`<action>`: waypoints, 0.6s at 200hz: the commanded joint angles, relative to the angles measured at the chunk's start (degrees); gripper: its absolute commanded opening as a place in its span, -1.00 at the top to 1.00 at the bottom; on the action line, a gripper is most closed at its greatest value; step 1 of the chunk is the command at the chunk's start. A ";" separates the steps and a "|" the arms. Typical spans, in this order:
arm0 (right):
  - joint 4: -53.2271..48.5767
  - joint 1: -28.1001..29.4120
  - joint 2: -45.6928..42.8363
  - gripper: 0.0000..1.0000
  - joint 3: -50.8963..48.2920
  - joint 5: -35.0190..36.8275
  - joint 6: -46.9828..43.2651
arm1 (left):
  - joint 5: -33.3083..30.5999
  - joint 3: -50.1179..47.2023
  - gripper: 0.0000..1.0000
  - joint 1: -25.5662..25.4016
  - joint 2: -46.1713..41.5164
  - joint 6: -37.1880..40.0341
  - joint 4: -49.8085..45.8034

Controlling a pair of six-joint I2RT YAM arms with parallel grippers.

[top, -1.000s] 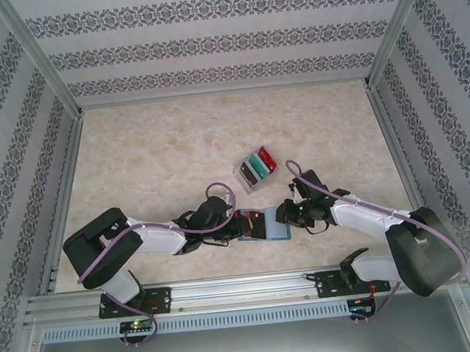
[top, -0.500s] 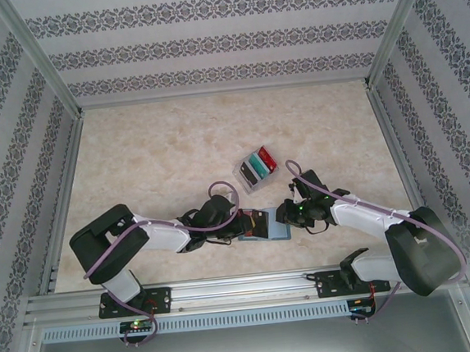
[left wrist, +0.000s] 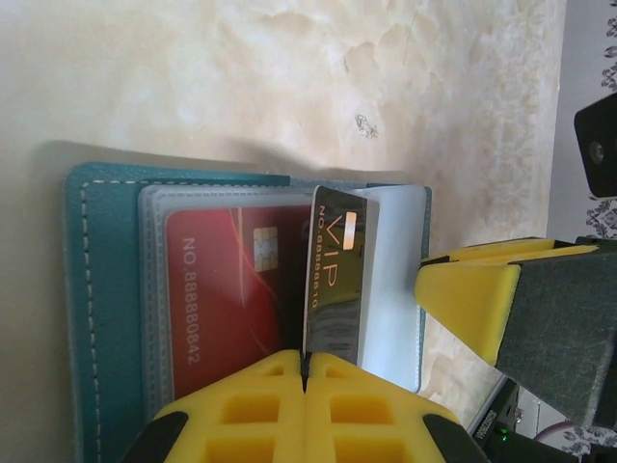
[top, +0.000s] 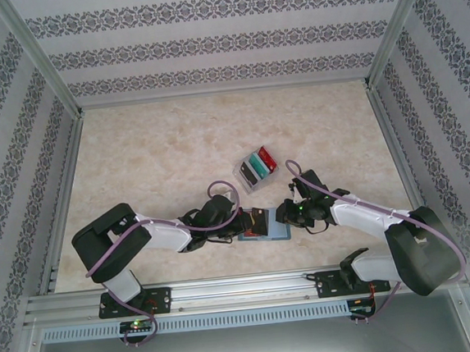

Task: Put the credit cards into the card holder
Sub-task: Insert the credit card into the card slot.

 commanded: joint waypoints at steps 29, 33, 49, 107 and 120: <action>-2.34 -0.21 1.66 0.45 -1.29 1.90 0.01 | -0.04 0.33 1.00 -0.93 1.30 -0.81 1.47; -2.23 -0.21 1.57 0.45 -1.40 1.92 0.17 | 0.16 0.39 1.00 -1.01 1.48 -0.81 1.56; -1.88 -0.07 1.19 0.45 -1.52 1.90 1.03 | 0.44 1.10 1.00 -1.14 1.99 -1.09 1.08; -0.50 0.50 -2.97 0.44 -3.19 2.22 6.66 | 1.43 3.71 1.00 -2.83 6.16 -4.19 3.54; -0.83 0.50 -4.02 0.42 -3.65 2.93 7.03 | 2.51 5.17 0.94 -3.04 7.67 -4.47 3.44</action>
